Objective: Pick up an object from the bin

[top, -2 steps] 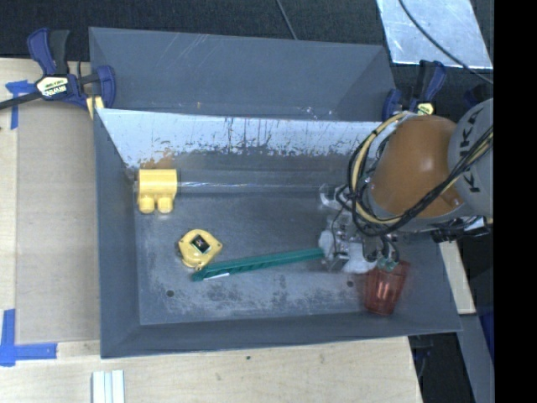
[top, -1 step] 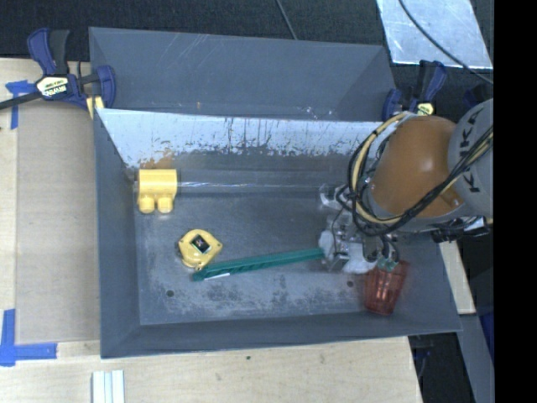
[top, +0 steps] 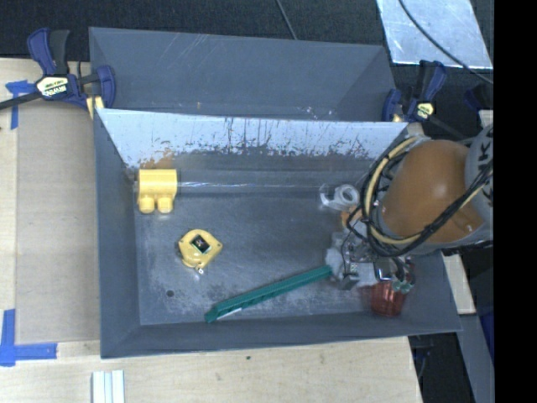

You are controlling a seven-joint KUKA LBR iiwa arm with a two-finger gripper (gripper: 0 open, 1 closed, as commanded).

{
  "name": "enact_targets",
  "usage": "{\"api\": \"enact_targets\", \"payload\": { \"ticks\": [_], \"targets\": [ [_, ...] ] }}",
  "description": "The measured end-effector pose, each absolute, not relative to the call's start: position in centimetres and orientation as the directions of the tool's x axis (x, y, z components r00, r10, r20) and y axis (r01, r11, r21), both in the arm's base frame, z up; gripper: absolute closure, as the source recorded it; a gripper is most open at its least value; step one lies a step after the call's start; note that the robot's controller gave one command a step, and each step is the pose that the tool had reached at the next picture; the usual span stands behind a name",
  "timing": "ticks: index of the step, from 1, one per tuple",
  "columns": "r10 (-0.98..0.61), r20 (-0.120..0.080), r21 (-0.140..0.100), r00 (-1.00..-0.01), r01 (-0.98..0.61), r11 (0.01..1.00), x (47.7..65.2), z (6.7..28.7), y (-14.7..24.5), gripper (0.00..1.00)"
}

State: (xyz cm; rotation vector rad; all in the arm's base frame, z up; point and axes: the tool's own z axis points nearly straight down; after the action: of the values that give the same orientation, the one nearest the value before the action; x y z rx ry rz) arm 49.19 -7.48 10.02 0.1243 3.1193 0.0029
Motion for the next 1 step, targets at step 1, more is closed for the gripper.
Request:
{"api": "enact_targets", "payload": {
  "ticks": [1],
  "targets": [
    [0.121,-0.014,0.002,-0.993,0.121,0.993,51.94,8.42,-7.02,1.00]
  ]
}}
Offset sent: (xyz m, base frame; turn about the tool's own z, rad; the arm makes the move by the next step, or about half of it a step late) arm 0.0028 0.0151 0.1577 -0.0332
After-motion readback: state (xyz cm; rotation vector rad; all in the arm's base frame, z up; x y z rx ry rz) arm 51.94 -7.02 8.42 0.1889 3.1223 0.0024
